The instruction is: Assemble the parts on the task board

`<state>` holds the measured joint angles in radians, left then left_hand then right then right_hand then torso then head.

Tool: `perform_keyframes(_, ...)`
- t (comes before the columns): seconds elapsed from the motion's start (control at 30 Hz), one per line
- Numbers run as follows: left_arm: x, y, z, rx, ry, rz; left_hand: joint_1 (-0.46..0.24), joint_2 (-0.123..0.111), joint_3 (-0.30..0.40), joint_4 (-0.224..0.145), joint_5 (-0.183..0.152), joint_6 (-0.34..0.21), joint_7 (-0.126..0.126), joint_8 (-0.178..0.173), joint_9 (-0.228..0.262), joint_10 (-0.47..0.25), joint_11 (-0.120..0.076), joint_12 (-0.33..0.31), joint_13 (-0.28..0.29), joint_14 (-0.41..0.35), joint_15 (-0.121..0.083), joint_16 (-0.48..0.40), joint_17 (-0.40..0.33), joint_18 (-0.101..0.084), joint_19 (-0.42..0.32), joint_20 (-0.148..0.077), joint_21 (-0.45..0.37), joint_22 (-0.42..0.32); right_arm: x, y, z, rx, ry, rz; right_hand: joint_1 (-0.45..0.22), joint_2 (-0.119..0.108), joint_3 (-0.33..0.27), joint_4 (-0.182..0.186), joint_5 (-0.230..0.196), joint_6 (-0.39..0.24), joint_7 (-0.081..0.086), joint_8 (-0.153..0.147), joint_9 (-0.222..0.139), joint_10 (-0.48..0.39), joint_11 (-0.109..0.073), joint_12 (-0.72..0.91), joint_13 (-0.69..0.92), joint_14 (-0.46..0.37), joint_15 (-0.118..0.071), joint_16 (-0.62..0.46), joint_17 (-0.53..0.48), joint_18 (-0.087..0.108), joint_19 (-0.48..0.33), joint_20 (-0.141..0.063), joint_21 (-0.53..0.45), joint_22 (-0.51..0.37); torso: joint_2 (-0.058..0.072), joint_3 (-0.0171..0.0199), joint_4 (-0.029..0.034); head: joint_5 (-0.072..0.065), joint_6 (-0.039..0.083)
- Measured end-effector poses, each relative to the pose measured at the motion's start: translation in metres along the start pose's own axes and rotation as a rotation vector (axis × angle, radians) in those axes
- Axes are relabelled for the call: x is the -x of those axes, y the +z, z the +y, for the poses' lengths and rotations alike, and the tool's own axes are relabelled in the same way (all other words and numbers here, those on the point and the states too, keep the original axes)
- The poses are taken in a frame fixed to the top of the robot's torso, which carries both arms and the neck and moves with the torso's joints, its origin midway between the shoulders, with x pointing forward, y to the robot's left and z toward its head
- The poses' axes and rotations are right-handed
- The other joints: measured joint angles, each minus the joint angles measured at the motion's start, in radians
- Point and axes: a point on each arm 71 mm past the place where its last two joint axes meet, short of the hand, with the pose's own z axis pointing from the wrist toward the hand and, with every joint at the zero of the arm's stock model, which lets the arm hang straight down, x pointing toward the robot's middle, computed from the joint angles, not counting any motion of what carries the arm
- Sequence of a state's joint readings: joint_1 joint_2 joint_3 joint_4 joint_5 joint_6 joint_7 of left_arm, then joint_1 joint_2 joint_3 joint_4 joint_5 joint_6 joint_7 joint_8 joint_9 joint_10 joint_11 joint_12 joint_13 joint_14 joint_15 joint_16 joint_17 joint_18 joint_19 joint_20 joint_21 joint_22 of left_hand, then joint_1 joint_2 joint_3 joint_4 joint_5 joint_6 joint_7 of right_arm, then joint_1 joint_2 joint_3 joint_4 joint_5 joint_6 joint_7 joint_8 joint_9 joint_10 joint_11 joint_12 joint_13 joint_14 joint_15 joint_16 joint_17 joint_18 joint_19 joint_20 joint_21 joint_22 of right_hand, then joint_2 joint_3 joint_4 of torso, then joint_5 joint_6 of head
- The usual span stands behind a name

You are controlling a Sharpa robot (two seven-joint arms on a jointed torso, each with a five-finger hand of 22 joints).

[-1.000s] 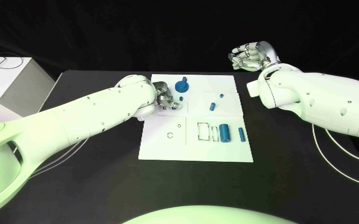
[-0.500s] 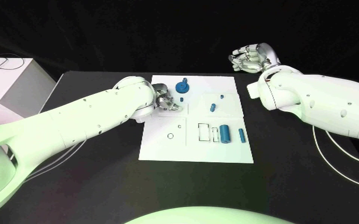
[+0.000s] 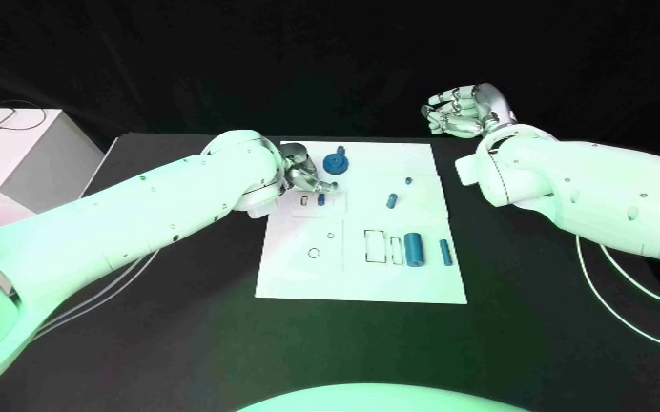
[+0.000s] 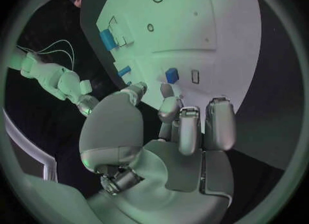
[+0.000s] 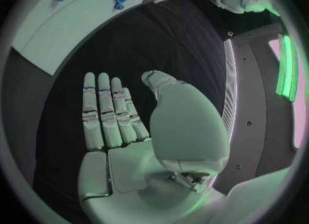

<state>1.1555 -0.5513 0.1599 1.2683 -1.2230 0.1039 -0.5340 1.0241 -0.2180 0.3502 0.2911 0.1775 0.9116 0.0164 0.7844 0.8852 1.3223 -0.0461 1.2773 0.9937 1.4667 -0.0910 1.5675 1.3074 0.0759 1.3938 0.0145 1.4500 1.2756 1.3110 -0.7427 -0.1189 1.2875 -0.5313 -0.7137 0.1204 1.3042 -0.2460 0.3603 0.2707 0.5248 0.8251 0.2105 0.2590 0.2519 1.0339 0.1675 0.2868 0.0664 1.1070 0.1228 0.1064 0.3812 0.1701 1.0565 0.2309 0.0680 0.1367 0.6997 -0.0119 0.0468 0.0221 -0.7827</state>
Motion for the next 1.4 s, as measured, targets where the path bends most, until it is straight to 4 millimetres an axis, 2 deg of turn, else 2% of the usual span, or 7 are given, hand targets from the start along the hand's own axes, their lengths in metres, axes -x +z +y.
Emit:
perform_keyframes(0.27, 0.021, -0.009, 0.001, -0.013, -0.026, -0.035, 0.014, 0.014, -0.007, -0.002, 0.000, -0.005, 0.005, -0.003, 0.000, -0.022, 0.003, -0.009, -0.025, 0.000, 0.000, 0.000, 0.000, 0.000, -0.001, 0.001, -0.006, -0.012, 0.002, 0.000, -0.001, -0.001, -0.001, -0.002, 0.000, 0.000, -0.006, 0.000, 0.000, 0.000, 0.000, 0.000, 0.000, 0.000, 0.000, 0.000, -0.001, -0.007, 0.000, -0.004, -0.003, 0.000, -0.007, 0.000, 0.000, -0.003, 0.000, 0.0005, 0.0005, -0.004, 0.003)
perform_keyframes(0.33, 0.026, -0.010, 0.001, -0.013, -0.036, -0.045, 0.040, 0.028, -0.008, -0.003, 0.008, -0.026, 0.015, -0.017, -0.003, -0.051, 0.011, -0.032, -0.060, 0.000, 0.000, 0.000, 0.000, 0.000, -0.018, 0.006, -0.023, -0.041, 0.002, 0.000, -0.001, -0.001, -0.001, -0.002, 0.000, 0.000, -0.006, 0.000, 0.000, 0.000, 0.000, 0.000, 0.000, 0.000, 0.000, 0.000, -0.001, -0.007, 0.000, -0.004, -0.003, 0.000, -0.007, 0.000, 0.000, -0.004, 0.001, 0.0004, 0.0006, -0.004, 0.004)
perform_keyframes(0.43, 0.037, -0.009, 0.004, -0.005, -0.062, -0.063, 0.100, 0.045, -0.005, 0.000, 0.017, -0.077, 0.043, -0.057, -0.022, -0.156, 0.035, -0.116, -0.193, 0.000, 0.023, -0.042, 0.000, 0.000, -0.074, 0.023, -0.068, -0.125, 0.002, 0.000, -0.001, 0.000, -0.001, -0.002, 0.000, 0.000, -0.005, -0.001, 0.000, 0.000, 0.000, 0.000, 0.000, 0.000, 0.000, 0.000, -0.001, -0.007, 0.000, -0.004, -0.006, 0.000, -0.007, 0.000, 0.000, -0.008, 0.002, 0.0009, 0.0004, -0.005, 0.008)
perform_keyframes(0.6, 0.054, -0.002, 0.011, 0.022, -0.127, -0.086, 0.132, 0.040, 0.003, 0.000, 0.017, -0.127, 0.084, -0.125, -0.071, -0.264, 0.070, -0.198, -0.320, 0.000, 0.050, -0.071, 0.000, 0.000, -0.102, 0.047, -0.089, -0.161, 0.002, 0.000, -0.001, 0.002, -0.001, -0.003, 0.000, 0.000, -0.001, -0.004, 0.000, 0.000, 0.000, 0.000, 0.000, 0.000, 0.000, 0.000, -0.001, -0.007, 0.000, -0.004, -0.006, 0.000, -0.007, 0.000, 0.000, -0.009, 0.004, 0.0014, -0.0006, -0.005, 0.013)
perform_keyframes(0.67, 0.059, 0.000, 0.013, 0.031, -0.150, -0.094, 0.132, 0.040, 0.003, 0.000, 0.017, -0.149, 0.098, -0.157, -0.099, -0.284, 0.084, -0.209, -0.343, -0.001, 0.064, -0.071, 0.000, 0.016, -0.110, 0.055, -0.096, -0.169, 0.003, 0.000, -0.001, 0.003, -0.002, -0.003, 0.000, 0.000, -0.001, -0.004, 0.000, 0.000, 0.000, 0.000, 0.000, 0.000, 0.000, 0.000, -0.001, -0.007, 0.000, -0.004, -0.006, 0.000, -0.007, 0.000, 0.000, -0.009, 0.006, 0.0016, -0.0011, -0.004, 0.017)
perform_keyframes(0.83, 0.070, 0.008, 0.017, 0.054, -0.203, -0.112, 0.160, 0.045, 0.014, 0.000, 0.024, -0.179, 0.121, -0.213, -0.160, -0.288, 0.098, -0.208, -0.349, -0.002, 0.077, -0.071, 0.000, 0.016, -0.103, 0.068, -0.097, -0.166, 0.003, 0.000, -0.001, 0.006, -0.001, -0.001, 0.000, 0.000, -0.001, -0.004, 0.000, 0.007, 0.001, 0.000, 0.000, 0.000, 0.000, 0.000, -0.001, -0.007, 0.000, -0.004, -0.007, 0.000, -0.007, 0.000, 0.000, -0.011, 0.013, 0.0011, -0.0039, 0.000, 0.029)
perform_keyframes(1.4, 0.082, 0.030, 0.027, 0.135, -0.236, -0.119, 0.116, 0.040, -0.016, 0.003, 0.024, -0.145, 0.112, -0.202, -0.195, -0.234, 0.098, -0.145, -0.279, -0.002, 0.077, -0.047, 0.000, 0.016, -0.075, 0.079, -0.069, -0.106, 0.000, 0.000, 0.008, 0.024, 0.007, 0.017, 0.000, 0.000, -0.004, -0.007, 0.000, 0.007, 0.001, -0.005, -0.001, -0.011, 0.004, -0.011, -0.002, -0.007, 0.000, -0.012, -0.015, 0.000, -0.007, 0.000, 0.000, -0.019, 0.042, -0.0012, -0.0093, 0.002, 0.047)
